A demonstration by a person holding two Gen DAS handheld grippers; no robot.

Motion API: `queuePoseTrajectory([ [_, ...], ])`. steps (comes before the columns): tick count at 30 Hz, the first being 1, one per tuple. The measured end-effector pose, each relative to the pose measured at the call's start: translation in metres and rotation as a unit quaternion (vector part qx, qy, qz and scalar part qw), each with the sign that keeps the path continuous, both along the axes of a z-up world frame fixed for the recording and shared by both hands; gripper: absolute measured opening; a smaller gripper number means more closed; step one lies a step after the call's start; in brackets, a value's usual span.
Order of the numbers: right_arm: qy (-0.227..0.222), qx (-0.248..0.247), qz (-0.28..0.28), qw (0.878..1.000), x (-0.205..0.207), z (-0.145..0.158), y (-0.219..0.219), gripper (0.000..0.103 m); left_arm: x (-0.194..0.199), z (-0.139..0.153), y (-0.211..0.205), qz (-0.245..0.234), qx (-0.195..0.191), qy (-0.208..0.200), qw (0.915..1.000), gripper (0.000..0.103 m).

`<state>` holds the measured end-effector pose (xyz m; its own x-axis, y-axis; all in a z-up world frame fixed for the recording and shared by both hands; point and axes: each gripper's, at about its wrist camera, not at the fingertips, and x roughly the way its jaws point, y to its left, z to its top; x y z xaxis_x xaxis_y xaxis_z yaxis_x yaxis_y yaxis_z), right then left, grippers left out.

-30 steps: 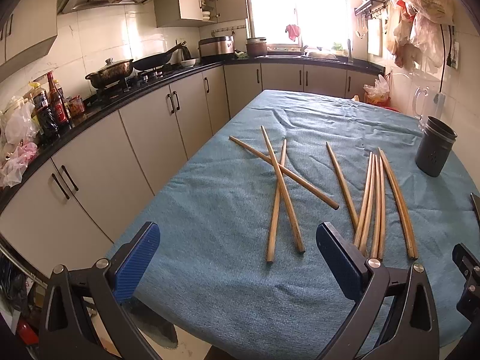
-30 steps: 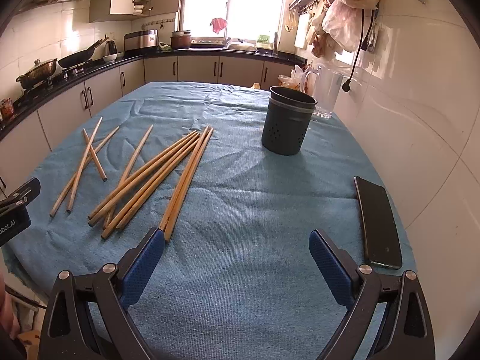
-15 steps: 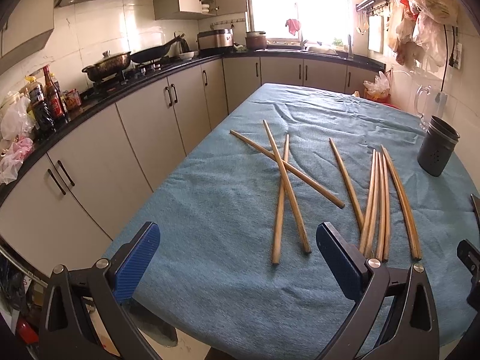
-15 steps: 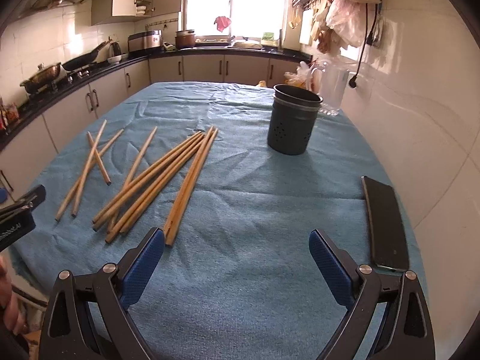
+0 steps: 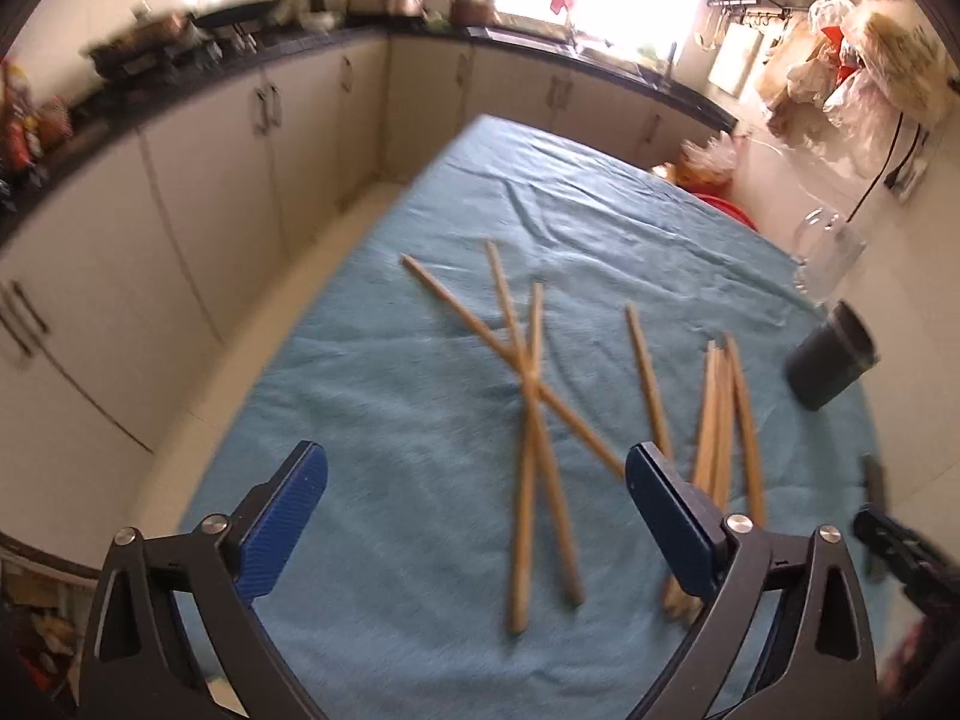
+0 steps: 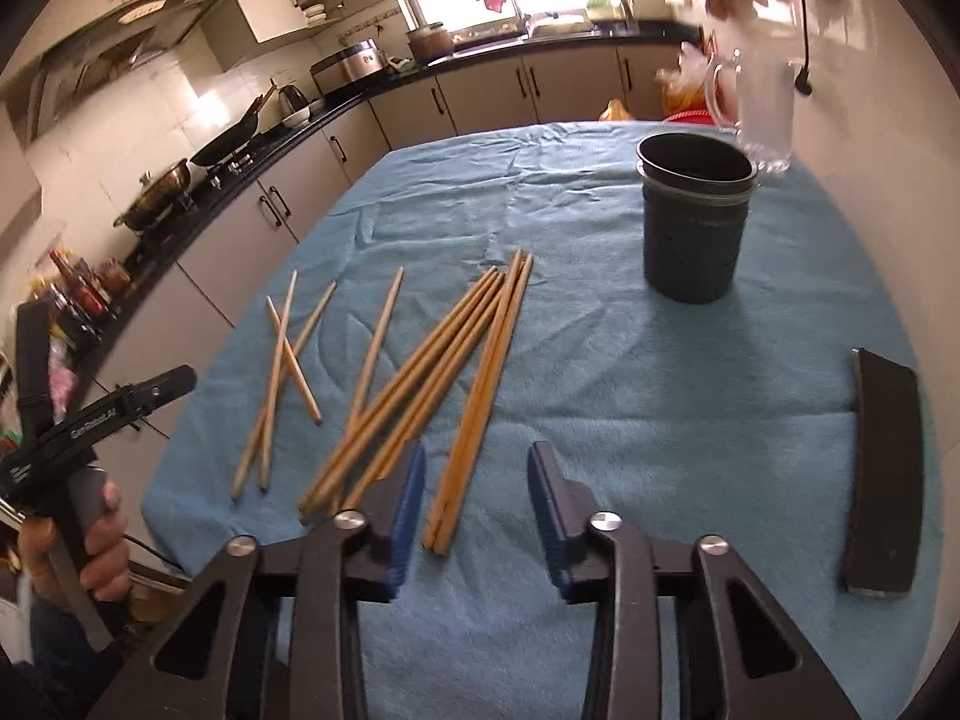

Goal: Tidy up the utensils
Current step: 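Lower the left gripper onto a wooden chopstick and close on it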

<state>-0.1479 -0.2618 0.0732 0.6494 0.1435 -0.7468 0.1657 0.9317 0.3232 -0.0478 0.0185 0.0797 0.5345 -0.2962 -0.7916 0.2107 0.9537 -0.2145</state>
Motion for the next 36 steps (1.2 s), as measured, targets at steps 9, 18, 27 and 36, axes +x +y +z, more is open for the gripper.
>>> queuePoseTrajectory([
  [9, 0.025, 0.033, -0.013, 0.999, 0.047, -0.002, -0.015, 0.024, 0.071, -0.014, -0.032, -0.025, -0.005, 0.053, 0.9983, 0.062],
  [18, 0.045, 0.03, -0.023, 0.998, 0.066, -0.006, -0.021, 0.024, 0.116, -0.036, -0.053, -0.019, 0.031, 0.081, 0.9961, 0.053],
  [27, 0.06, 0.039, -0.017, 0.997, 0.091, -0.008, -0.025, 0.022, 0.133, -0.052, -0.068, -0.028, 0.036, 0.092, 0.9947, 0.009],
  [36, 0.097, 0.032, -0.008, 0.995, 0.143, -0.031, -0.015, 0.012, 0.126, -0.049, -0.055, -0.031, 0.007, 0.087, 0.9957, 0.006],
])
